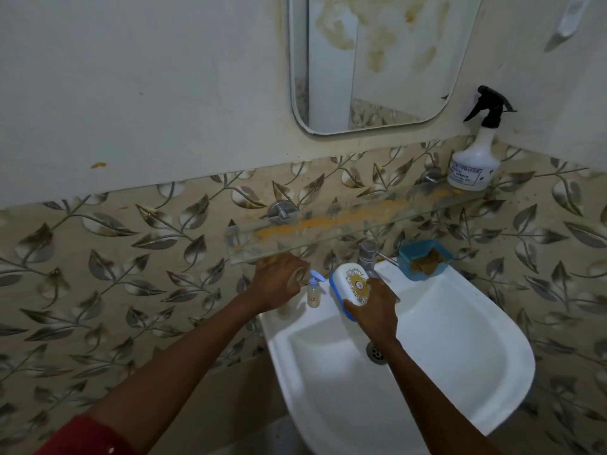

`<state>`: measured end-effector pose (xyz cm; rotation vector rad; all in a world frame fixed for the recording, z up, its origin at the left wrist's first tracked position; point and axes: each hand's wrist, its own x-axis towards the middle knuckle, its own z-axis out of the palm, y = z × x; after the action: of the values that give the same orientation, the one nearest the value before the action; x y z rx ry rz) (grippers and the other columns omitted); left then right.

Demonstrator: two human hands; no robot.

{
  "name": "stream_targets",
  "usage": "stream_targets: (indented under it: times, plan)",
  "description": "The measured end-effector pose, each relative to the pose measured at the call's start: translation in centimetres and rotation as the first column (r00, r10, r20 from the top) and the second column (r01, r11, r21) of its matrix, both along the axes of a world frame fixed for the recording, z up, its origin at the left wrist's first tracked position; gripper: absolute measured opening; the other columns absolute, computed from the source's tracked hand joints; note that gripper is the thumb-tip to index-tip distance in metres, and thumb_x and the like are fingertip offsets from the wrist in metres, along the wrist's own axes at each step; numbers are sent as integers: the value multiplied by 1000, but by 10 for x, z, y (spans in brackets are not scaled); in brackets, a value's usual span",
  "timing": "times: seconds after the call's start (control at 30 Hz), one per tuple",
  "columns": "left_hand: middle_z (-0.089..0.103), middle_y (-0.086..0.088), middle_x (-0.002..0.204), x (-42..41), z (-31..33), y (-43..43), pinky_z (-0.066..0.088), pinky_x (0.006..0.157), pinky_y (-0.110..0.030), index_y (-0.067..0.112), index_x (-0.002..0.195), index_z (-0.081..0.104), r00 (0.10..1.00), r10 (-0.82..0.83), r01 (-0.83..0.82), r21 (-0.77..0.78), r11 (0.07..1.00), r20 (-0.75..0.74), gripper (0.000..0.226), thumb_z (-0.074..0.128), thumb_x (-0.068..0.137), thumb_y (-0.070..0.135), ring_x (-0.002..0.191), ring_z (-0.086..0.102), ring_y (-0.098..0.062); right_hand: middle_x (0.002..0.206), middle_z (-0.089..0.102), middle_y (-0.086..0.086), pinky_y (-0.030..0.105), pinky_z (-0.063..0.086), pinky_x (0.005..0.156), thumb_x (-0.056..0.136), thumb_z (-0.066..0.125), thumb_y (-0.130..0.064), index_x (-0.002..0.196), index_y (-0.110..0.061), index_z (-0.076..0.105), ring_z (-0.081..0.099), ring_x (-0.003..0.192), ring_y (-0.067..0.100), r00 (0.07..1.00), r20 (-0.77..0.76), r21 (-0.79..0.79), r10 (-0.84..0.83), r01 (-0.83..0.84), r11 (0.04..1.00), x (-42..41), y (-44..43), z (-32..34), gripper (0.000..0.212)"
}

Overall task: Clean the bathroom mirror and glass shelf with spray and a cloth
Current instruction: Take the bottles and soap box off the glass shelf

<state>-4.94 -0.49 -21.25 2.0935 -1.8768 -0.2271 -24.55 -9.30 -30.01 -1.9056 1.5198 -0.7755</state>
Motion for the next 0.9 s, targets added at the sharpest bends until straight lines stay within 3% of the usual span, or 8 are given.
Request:
stream_targets:
  times: [0.13, 0.27, 0.5, 0.7, 0.8, 0.9]
  plan:
    - [55, 2, 126, 8, -3, 2, 36, 95, -44, 28, 122, 55, 1000, -16, 16, 11, 1000, -4, 49, 50, 74, 26, 120, 47, -24, 133, 44, 16, 44, 46, 96, 71, 73, -39, 134, -11, 37, 40, 127, 32, 993, -112, 44, -38, 43, 998, 27, -14, -21, 77]
    - [54, 0, 130, 11, -1, 2, 36, 93, -37, 24, 125, 54, 999, -50, 50, -27, 998, -20, 46, 56, 80, 13, 120, 48, -23, 142, 31, 20, 46, 44, 98, 78, 66, -42, 140, -15, 29, 31, 131, 35, 954, -297, -6, -47, 48, 999, 43, -24, -32, 76]
    - [58, 0, 130, 19, -6, 12, 38, 96, -32, 20, 124, 58, 996, -86, 82, -145, 986, -19, 48, 47, 77, 20, 121, 52, -21, 138, 36, 19, 41, 44, 94, 82, 62, -43, 135, -14, 34, 37, 128, 33, 925, -375, -48, -60, 45, 998, 55, -28, -42, 67]
    - [59, -5, 128, 20, 0, 22, 35, 99, -25, 14, 123, 59, 990, -121, 109, -159, 981, -68, 46, 51, 78, 14, 122, 51, -22, 142, 36, 19, 41, 39, 103, 83, 59, -48, 142, -8, 26, 39, 130, 32, 898, -435, -59, -75, 54, 997, 54, -19, -40, 79]
    - [54, -5, 134, 12, 6, 29, 21, 95, -9, 13, 126, 55, 980, -170, 152, -164, 975, -107, 45, 54, 82, 6, 129, 41, -19, 142, 39, 17, 41, 41, 103, 86, 59, -36, 140, -9, 32, 39, 130, 32, 903, -422, -66, -78, 55, 996, 47, -16, -26, 67]
    - [50, 1, 137, 7, 8, 35, 26, 100, -13, 20, 127, 54, 954, -258, 236, -151, 960, -153, 41, 54, 86, 12, 129, 41, -15, 134, 49, 13, 36, 47, 96, 87, 55, -28, 131, -12, 46, 44, 125, 29, 898, -435, -81, -73, 42, 996, 31, -10, -1, 47]
